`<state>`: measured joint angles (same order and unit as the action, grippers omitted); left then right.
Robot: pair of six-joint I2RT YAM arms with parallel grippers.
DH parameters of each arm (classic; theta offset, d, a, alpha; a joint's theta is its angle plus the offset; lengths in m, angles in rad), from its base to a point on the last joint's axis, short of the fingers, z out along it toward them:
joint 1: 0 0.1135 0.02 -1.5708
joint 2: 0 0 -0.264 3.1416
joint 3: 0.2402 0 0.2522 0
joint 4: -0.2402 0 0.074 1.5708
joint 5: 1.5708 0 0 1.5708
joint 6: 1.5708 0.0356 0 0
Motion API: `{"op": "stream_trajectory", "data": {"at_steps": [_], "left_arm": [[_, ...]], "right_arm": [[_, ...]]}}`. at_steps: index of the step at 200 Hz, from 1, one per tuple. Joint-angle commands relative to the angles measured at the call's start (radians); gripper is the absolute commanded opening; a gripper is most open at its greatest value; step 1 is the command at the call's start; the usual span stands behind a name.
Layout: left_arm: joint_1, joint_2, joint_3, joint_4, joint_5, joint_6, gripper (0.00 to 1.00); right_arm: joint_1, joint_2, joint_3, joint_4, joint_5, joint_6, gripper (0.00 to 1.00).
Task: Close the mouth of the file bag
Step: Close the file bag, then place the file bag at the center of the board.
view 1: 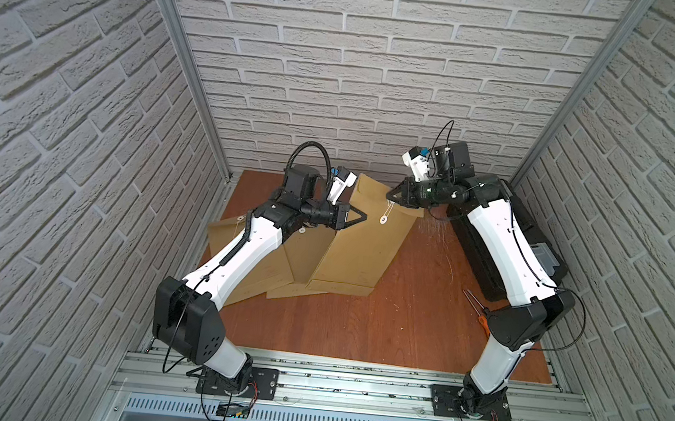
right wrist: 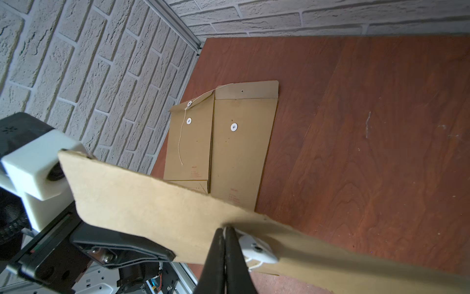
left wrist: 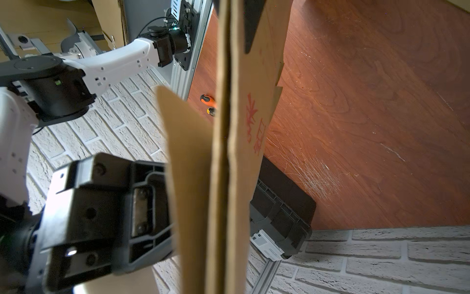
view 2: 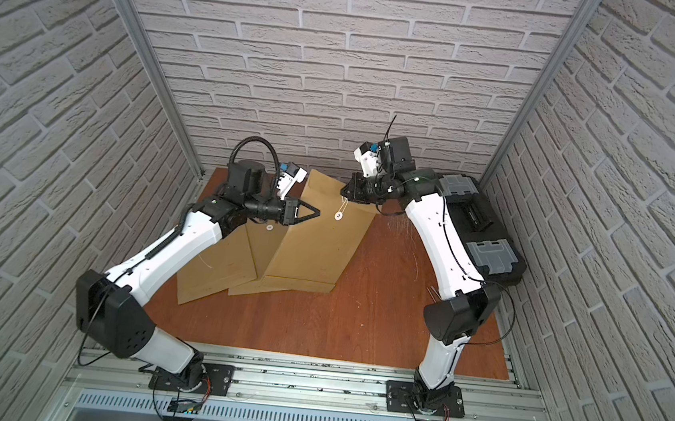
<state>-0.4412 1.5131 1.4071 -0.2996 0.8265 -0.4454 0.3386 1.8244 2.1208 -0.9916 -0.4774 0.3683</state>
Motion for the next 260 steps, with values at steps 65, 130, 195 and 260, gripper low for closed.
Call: {"op": "stream_trajectory", "data": {"at_steps": [65,130,195,260], "left_arm": [[-0.006,0.005,0.036,0.036,0.004,0.01,0.0],[0.049,-0.027,-0.024,0.165,-0.023,-0.099,0.0],[0.025,0.016,-0.122,0.381,-0.076,-0.286,0.0],[-0.103,0.348,-0.133,0.732,-0.282,-0.588,0.0]], "right_arm": [[0.026,-0.113,-0.166,0.081,-0.025,-0.01,0.11],[0.012,-0.212,-0.349,0.102,-0.02,-0.026,0.26],[-0.084,-0.298,-0.462,0.143,-0.014,-0.008,0.33],[-0.148,-0.349,-0.518,0.201,0.131,0.016,0.35]]}}
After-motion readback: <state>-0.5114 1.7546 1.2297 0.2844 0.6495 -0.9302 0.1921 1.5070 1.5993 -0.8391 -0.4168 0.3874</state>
